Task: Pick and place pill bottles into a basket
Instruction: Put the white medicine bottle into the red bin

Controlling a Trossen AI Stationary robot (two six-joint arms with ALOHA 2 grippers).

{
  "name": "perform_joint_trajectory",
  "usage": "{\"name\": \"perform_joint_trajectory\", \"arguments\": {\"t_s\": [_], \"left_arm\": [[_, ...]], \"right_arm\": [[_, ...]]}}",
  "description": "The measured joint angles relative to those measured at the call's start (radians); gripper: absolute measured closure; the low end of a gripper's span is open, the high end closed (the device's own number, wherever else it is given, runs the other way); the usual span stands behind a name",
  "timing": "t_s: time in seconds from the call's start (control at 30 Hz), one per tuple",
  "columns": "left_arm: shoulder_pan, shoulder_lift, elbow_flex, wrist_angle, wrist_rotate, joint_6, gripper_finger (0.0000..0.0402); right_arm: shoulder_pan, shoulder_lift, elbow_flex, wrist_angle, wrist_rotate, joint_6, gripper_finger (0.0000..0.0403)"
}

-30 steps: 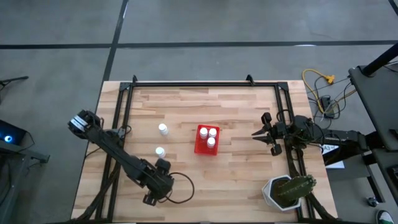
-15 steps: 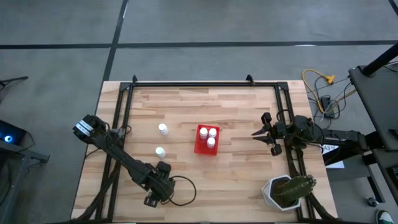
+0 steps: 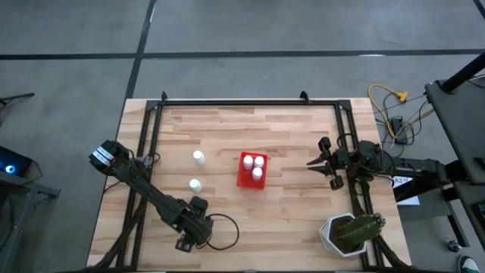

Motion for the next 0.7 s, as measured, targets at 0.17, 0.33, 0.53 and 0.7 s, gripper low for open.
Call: {"name": "perform_joint_trajectory", "arguments": {"t_s": [0.17,0.33,0.53,0.7], "left_arm": [[0.0,0.0,-0.002,-0.023,0.0,-0.025,0.0132],[0.0,0.0,-0.002,-0.022,0.0,-0.025,0.0132],[0.001,0.0,-0.002,-0.021,-0.017,-0.025,0.0133],[0.001,0.0,-0.002,-0.02,-0.021,-0.025,0.0165]], "right_arm": [[0.0,0.0,0.0,0.0,0.0,0.0,0.0344],[0.0,0.0,0.0,0.0,0.0,0.0,0.0344],[0.0,0.0,0.0,0.0,0.0,0.001,0.0344],[0.0,0.0,0.0,0.0,0.0,0.0,0.0344]]}}
